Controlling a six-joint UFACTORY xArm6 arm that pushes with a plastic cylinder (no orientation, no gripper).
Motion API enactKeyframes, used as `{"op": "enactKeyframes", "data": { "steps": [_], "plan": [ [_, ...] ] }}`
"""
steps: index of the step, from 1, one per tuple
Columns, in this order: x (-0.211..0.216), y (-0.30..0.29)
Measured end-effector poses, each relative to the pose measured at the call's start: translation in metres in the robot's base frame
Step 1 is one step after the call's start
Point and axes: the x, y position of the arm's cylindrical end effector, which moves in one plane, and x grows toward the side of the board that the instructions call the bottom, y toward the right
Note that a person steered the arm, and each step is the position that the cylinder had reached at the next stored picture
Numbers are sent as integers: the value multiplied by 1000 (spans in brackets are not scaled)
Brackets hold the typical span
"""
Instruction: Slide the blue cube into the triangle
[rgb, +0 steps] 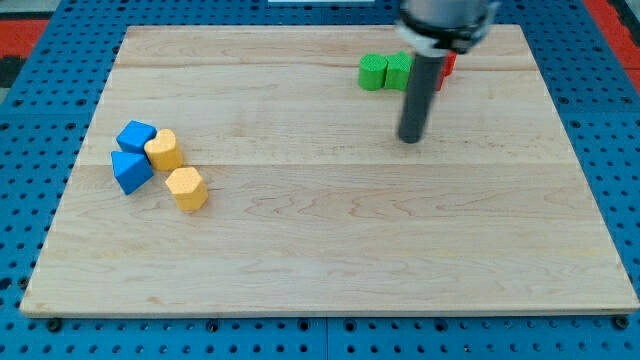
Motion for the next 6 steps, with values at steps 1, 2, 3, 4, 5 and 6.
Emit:
{"op": "enactKeyframes", "data": {
  "steps": [1, 2, 3, 4, 5, 6],
  "plan": [
    [-25, -88],
    [-25, -178],
    [-26, -238],
    [-26, -300],
    [24, -313],
    [57, -310]
  ]
}}
